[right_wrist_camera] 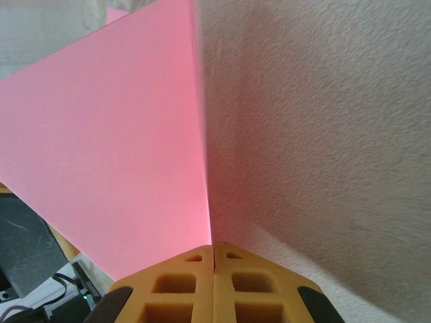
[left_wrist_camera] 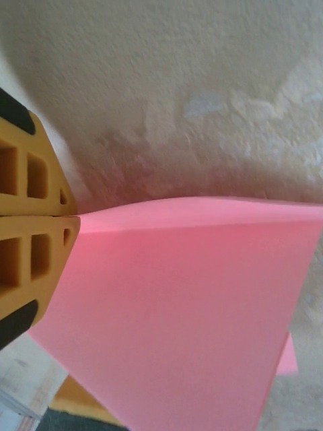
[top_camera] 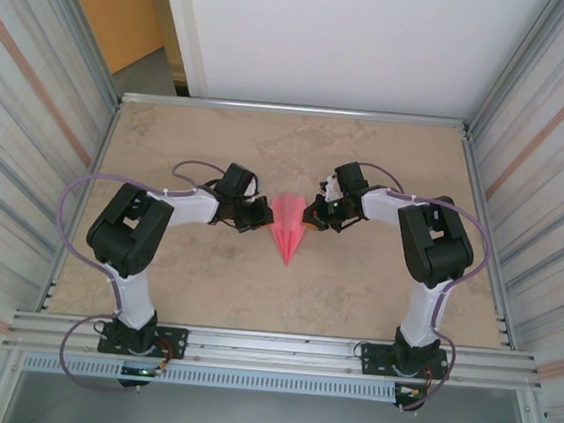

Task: Fold a paper plane with a square sheet of paper (pick it up from the middle)
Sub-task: Move the paper plane to the center of the table.

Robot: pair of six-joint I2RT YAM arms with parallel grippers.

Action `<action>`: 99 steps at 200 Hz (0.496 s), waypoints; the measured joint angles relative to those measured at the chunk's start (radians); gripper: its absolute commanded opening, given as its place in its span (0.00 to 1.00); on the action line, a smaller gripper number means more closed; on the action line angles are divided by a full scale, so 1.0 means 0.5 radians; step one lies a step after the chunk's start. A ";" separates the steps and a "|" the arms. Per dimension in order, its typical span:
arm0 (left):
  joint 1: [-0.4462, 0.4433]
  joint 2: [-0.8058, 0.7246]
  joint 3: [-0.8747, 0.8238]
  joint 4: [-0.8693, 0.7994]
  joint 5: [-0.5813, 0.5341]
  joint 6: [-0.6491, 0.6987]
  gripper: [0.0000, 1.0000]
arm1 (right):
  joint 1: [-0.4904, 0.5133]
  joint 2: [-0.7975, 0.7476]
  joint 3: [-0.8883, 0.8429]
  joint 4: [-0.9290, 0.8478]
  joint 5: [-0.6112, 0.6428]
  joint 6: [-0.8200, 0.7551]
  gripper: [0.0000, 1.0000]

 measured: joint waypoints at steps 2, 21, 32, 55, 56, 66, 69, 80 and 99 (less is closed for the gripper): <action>0.000 -0.005 0.000 -0.008 -0.010 0.002 0.06 | -0.002 0.000 0.000 0.000 0.000 0.000 0.04; 0.000 -0.068 -0.013 -0.053 -0.072 0.004 0.06 | -0.009 -0.002 0.000 0.001 0.002 0.000 0.04; 0.000 -0.119 -0.031 -0.062 -0.101 0.003 0.06 | -0.013 -0.005 -0.002 0.001 0.002 0.001 0.04; 0.000 -0.189 -0.087 -0.058 -0.140 -0.011 0.06 | -0.021 -0.012 -0.008 0.002 0.004 0.001 0.04; 0.000 -0.190 -0.089 -0.057 -0.141 -0.011 0.06 | -0.021 -0.012 -0.008 0.002 0.004 0.001 0.04; 0.000 -0.194 -0.117 -0.053 -0.155 -0.023 0.07 | -0.021 -0.013 -0.013 0.002 0.008 0.001 0.04; 0.000 -0.194 -0.127 -0.053 -0.157 -0.028 0.07 | -0.021 -0.013 -0.014 0.002 0.008 0.001 0.04; 0.000 -0.194 -0.156 -0.057 -0.167 -0.043 0.09 | -0.021 -0.013 -0.021 0.002 0.008 0.001 0.04; 0.000 -0.188 -0.169 -0.070 -0.171 -0.056 0.11 | -0.021 -0.013 -0.030 0.002 0.008 0.002 0.04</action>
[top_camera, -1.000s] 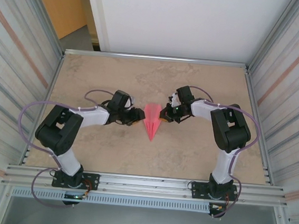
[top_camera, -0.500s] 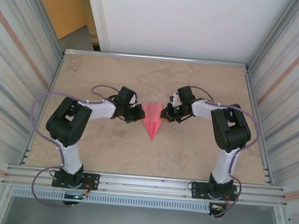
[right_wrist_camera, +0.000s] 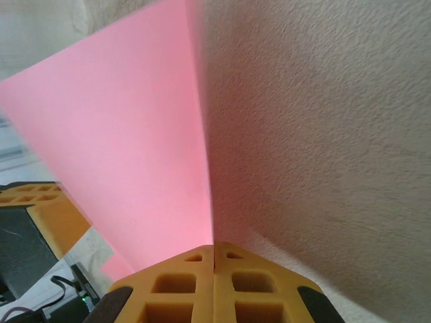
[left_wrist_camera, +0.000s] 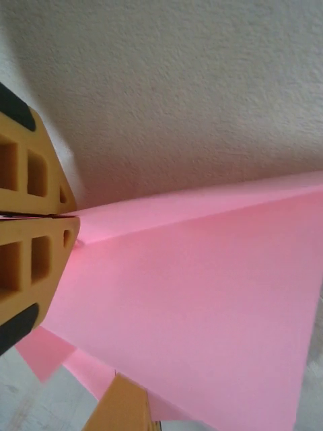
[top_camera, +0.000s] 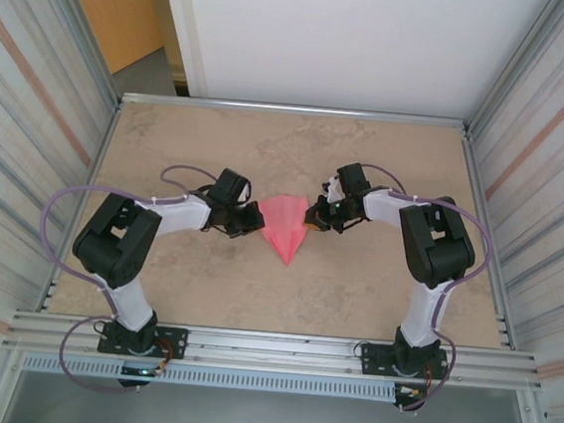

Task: Fold a paper plane with a square sheet of paper (pick it up from the middle)
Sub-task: Move the paper plane to the center of the table.

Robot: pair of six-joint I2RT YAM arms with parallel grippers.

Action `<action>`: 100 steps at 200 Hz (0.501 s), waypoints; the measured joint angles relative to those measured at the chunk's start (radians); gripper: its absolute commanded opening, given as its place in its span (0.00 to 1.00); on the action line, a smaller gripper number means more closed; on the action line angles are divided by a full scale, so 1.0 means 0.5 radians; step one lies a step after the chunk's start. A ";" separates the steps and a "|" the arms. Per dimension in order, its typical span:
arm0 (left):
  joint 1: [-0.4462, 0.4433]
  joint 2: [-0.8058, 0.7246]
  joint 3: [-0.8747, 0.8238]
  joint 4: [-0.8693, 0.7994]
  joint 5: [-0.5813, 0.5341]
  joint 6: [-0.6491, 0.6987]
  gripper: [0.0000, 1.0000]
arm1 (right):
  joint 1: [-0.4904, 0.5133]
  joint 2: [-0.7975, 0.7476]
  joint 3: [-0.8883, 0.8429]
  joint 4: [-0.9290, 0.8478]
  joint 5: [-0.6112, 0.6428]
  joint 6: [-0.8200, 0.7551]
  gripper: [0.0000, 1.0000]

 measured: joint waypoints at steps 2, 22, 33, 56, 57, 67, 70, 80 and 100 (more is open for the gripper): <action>0.000 0.001 0.000 0.000 0.000 -0.001 0.11 | 0.000 0.000 0.000 -0.001 0.000 0.000 0.04; 0.000 0.003 0.000 0.000 0.000 -0.002 0.13 | 0.000 0.001 0.000 -0.001 -0.001 0.000 0.05; 0.000 0.005 0.000 -0.001 -0.001 -0.002 0.16 | 0.000 0.002 0.000 -0.001 -0.001 0.000 0.05; 0.000 0.005 0.000 -0.008 -0.002 -0.001 0.21 | 0.000 0.002 0.000 -0.001 -0.008 0.000 0.06; 0.000 0.005 0.000 -0.008 -0.002 -0.001 0.22 | 0.000 0.002 0.000 -0.001 -0.008 -0.001 0.06; 0.000 0.004 0.000 -0.017 -0.008 0.000 0.26 | 0.000 0.002 0.000 -0.001 -0.008 0.000 0.06; 0.000 0.001 0.000 -0.023 -0.014 0.002 0.27 | 0.000 0.002 0.000 -0.001 -0.009 0.000 0.06; 0.000 -0.011 0.000 -0.041 -0.032 0.002 0.30 | 0.000 0.002 0.000 -0.001 -0.009 0.000 0.06; 0.000 -0.083 -0.003 -0.078 -0.077 0.007 0.32 | 0.000 0.002 0.000 -0.001 -0.011 0.000 0.06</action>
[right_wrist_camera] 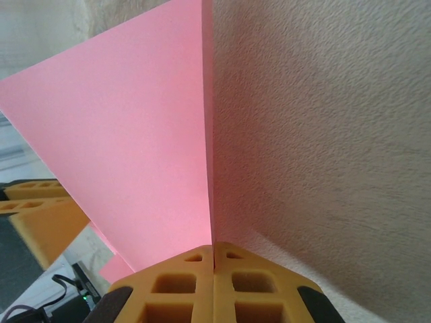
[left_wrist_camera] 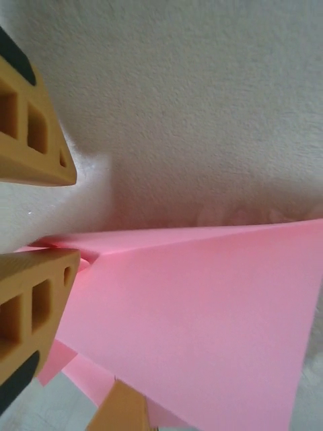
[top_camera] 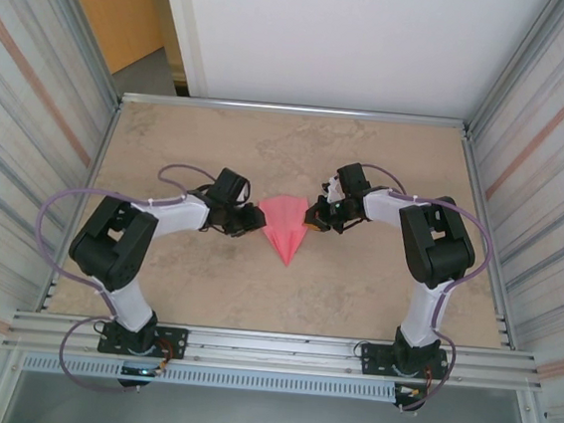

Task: Fold a paper plane with a square sheet of paper (pick it up from the middle)
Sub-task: Move the paper plane to the center of the table.

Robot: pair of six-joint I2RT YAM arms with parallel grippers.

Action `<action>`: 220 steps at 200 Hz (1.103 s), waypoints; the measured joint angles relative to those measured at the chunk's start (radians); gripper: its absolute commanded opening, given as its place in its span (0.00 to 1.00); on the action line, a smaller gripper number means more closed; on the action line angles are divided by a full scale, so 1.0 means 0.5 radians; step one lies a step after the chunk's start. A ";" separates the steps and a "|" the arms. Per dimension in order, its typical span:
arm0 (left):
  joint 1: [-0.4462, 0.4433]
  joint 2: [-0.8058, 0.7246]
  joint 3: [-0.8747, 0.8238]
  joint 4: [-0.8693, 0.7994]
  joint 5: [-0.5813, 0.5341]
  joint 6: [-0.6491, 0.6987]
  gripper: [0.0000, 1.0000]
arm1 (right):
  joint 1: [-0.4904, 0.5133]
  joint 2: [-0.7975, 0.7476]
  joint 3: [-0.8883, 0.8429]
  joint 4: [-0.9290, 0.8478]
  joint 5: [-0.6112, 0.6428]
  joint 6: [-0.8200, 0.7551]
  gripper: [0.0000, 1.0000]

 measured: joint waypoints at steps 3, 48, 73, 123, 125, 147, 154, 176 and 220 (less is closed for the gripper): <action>0.000 -0.018 -0.002 -0.002 -0.004 0.000 0.33 | 0.000 0.000 0.000 0.000 -0.001 0.000 0.06; -0.111 -0.227 -0.008 0.011 -0.042 -0.001 0.33 | 0.001 0.000 0.000 0.000 -0.027 -0.001 0.06; -0.231 -0.208 -0.008 0.011 -0.045 -0.002 0.34 | 0.001 0.000 0.000 0.000 -0.028 0.000 0.06; -0.316 -0.031 0.073 0.004 -0.044 -0.007 0.33 | 0.001 0.003 0.000 0.000 -0.031 0.000 0.06; -0.316 -0.025 0.077 0.004 -0.044 -0.007 0.33 | 0.001 0.004 0.000 0.000 -0.031 0.000 0.06; -0.317 0.034 0.118 0.005 -0.036 -0.007 0.33 | 0.001 0.004 0.001 0.001 -0.035 0.000 0.06; -0.319 0.051 0.132 0.006 -0.033 -0.006 0.33 | 0.001 0.004 0.001 0.000 -0.035 0.000 0.06; -0.333 0.109 0.166 0.008 -0.017 -0.006 0.34 | 0.001 0.004 0.001 0.000 -0.035 0.000 0.06; -0.385 0.142 0.227 -0.012 0.010 0.002 0.37 | 0.001 0.004 0.001 0.000 -0.035 0.000 0.06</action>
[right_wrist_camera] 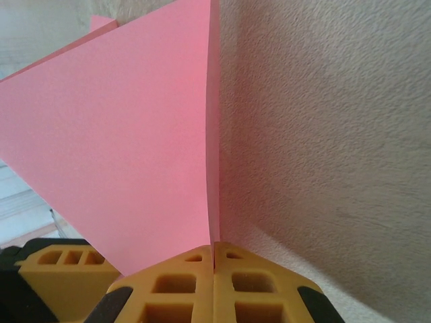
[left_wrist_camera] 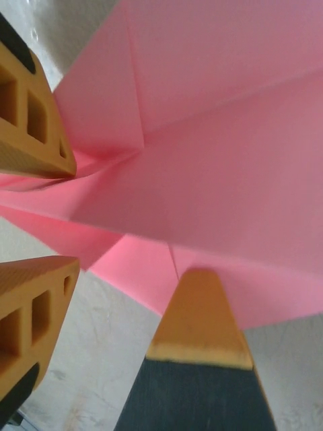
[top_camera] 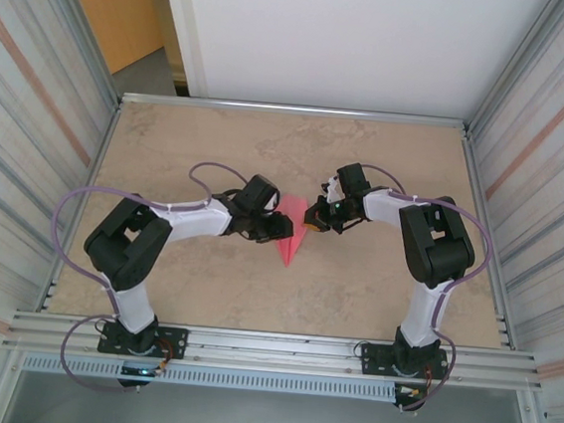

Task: Fold a paper plane with a square sheet of paper (pick it up from the middle)
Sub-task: Move the paper plane to the center of the table.

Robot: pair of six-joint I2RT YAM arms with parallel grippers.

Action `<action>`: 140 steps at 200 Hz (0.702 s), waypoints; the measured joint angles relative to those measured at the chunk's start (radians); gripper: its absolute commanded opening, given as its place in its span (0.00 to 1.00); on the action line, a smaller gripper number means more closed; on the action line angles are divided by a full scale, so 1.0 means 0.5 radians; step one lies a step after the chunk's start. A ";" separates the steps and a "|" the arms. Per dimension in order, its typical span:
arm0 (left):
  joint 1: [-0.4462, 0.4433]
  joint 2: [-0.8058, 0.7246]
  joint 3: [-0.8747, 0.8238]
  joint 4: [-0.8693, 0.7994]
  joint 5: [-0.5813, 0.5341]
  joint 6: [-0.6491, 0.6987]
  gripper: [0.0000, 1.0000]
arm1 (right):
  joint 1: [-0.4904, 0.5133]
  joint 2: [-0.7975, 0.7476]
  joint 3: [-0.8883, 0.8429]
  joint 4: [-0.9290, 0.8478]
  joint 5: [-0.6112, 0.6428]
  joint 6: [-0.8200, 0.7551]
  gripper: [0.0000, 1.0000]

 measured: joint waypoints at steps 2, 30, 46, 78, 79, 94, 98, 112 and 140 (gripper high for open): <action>-0.005 0.002 0.006 -0.005 -0.001 0.001 0.37 | 0.000 0.000 0.000 0.000 0.000 0.000 0.06; -0.052 0.059 0.117 -0.092 -0.027 0.014 0.38 | 0.000 0.000 0.000 0.000 0.000 0.000 0.06; -0.070 0.104 0.175 -0.166 -0.063 0.023 0.38 | 0.000 0.000 0.000 0.000 0.000 0.000 0.06; -0.082 0.143 0.208 -0.276 -0.115 0.043 0.39 | 0.000 0.000 0.000 0.000 0.000 0.000 0.06; -0.082 0.143 0.208 -0.278 -0.116 0.043 0.40 | 0.000 0.000 0.000 0.000 0.000 0.000 0.06; -0.082 0.146 0.215 -0.311 -0.129 0.046 0.40 | 0.000 0.000 0.000 0.000 0.000 0.000 0.06; -0.082 0.149 0.220 -0.318 -0.130 0.047 0.39 | 0.000 0.000 0.000 0.000 0.000 0.000 0.06; -0.086 0.166 0.246 -0.344 -0.142 0.053 0.39 | 0.000 0.000 0.000 0.000 0.000 0.000 0.06; -0.102 0.204 0.306 -0.381 -0.159 0.059 0.39 | 0.000 0.000 0.000 0.000 0.000 0.000 0.07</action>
